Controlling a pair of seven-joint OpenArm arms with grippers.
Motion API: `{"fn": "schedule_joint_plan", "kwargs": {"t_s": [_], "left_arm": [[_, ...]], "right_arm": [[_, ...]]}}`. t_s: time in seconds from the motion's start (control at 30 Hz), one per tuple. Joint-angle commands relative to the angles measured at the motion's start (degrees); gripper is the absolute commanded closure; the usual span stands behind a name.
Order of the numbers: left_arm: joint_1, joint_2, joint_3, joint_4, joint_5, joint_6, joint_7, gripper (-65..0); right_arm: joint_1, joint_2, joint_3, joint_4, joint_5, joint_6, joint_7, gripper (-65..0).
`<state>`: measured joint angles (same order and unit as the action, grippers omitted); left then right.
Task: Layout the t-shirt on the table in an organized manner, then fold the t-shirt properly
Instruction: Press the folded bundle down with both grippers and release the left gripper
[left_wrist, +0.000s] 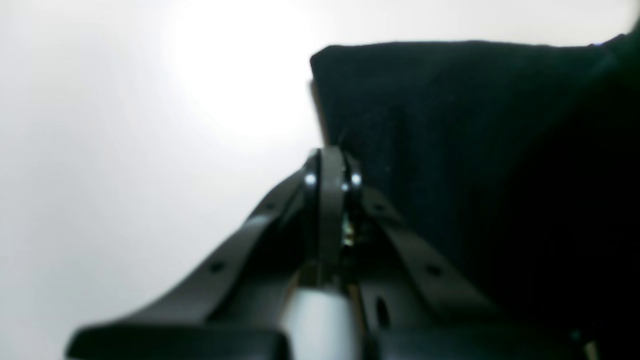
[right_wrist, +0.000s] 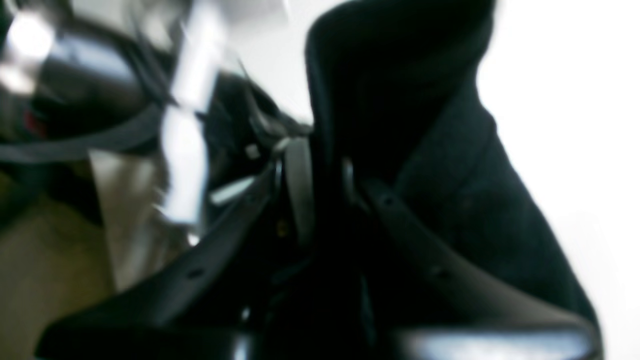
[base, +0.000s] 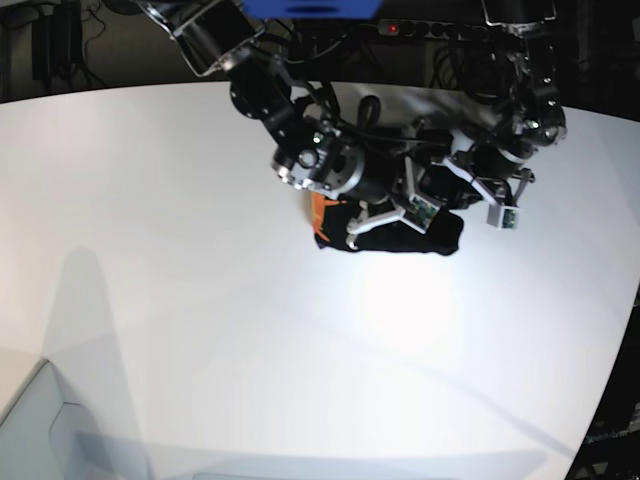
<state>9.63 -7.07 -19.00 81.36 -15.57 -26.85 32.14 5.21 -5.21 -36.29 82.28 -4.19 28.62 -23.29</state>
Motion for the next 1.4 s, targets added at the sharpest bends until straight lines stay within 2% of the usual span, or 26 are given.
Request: {"fn": "schedule_joint_plan", "kwargs": {"t_s": [0.0,0.2,0.33,0.47,0.57,0.7,0.87,1.0,1.17,1.37], "left_arm": [[0.5,-0.9,0.0,0.4,1.9,0.5,3.6,-0.1],[0.5,-1.0,-0.4,2.9,2.2,0.5,3.8,-0.1],[0.5,-1.0,-0.4,3.2,2.3,0.5,3.8,-0.1],[0.7,-1.1,-0.4,3.2,2.1,0.5,3.8,-0.1],[1.6,-2.4,-0.6,3.3,1.7,0.5,3.8,-0.1],[3.0,-3.5,-1.2,6.2,1.7,0.5,3.8,-0.1],[4.3,-3.6,-7.5,9.5,1.7,0.4,3.9,-0.1],[4.4,-3.8,-11.7,9.8,1.7,0.2,3.9,-0.1],[4.1,-3.6,-16.8,9.8,1.7,-5.6,3.9,-0.1],[3.8,-3.3,-17.9,9.8,1.7,-6.3,3.9,-0.3]], "right_arm": [[1.2,-0.5,-0.1,0.4,0.6,0.1,1.6,0.0],[1.5,-0.5,-0.1,-0.9,0.4,0.3,1.2,0.0],[1.5,-0.5,-0.1,-0.6,0.4,2.5,1.2,-12.1],[1.5,-0.5,-0.1,-0.4,0.5,2.6,1.2,-27.2],[1.0,-0.5,0.0,1.9,0.6,2.6,1.6,-35.4],[-0.3,-0.5,1.3,6.3,0.6,2.5,1.6,-37.0],[-3.6,-0.6,5.7,12.8,0.6,2.5,1.7,-40.1],[-6.1,0.2,8.4,16.8,0.4,2.5,1.4,-40.1],[-9.8,1.7,12.6,17.5,0.6,2.5,1.7,-40.0],[-13.3,0.9,12.6,14.6,0.6,2.5,3.0,-39.9]]}}
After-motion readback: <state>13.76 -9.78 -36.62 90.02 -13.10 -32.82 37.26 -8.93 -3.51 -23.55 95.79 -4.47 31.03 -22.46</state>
